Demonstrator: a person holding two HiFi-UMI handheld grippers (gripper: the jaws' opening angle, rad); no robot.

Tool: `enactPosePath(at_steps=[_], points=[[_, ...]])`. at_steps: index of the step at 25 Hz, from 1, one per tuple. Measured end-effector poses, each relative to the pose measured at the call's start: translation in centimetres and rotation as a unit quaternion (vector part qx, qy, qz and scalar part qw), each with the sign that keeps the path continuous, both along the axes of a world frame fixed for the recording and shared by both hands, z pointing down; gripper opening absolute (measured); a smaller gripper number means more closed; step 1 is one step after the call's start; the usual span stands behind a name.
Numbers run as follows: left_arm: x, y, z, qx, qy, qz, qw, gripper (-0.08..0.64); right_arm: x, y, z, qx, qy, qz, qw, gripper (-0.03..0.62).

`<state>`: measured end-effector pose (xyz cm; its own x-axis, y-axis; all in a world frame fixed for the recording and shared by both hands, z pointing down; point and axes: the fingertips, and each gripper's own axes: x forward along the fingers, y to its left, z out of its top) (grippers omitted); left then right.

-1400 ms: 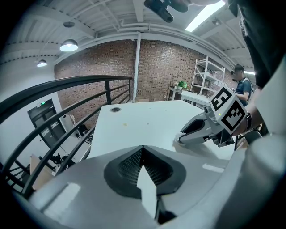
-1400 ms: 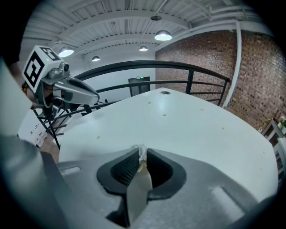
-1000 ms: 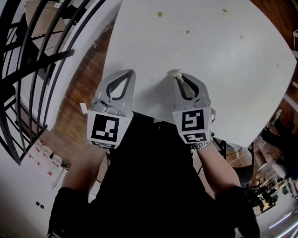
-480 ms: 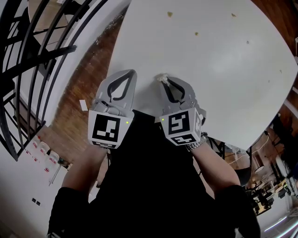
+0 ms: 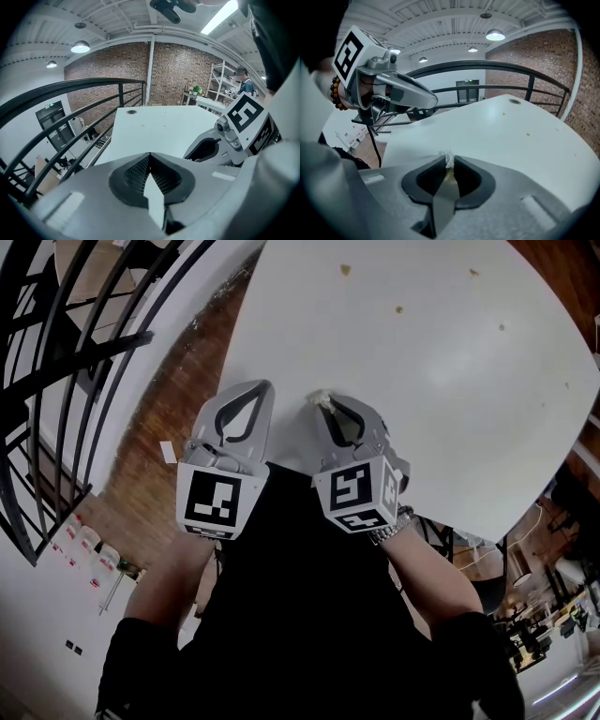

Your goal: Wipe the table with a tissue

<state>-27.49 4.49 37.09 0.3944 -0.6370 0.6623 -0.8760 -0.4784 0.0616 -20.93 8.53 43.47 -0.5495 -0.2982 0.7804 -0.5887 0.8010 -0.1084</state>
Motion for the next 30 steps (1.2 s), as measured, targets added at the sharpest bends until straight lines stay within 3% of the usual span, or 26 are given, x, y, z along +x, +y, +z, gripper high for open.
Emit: enactPosePath(at_steps=[20,30], points=[[0.1,-1.1,-0.4,0.006,0.002,0.007,1.0,0.017,-2.2,1.2,-0.1,-0.024,-0.012,-0.032,0.999,0.044],[1.7,-2.3,-1.0,0.016,0.01,0.022,0.9996,0.017,0.7,-1.1,-2.2,-0.003,-0.017,0.015,1.0,0.044]])
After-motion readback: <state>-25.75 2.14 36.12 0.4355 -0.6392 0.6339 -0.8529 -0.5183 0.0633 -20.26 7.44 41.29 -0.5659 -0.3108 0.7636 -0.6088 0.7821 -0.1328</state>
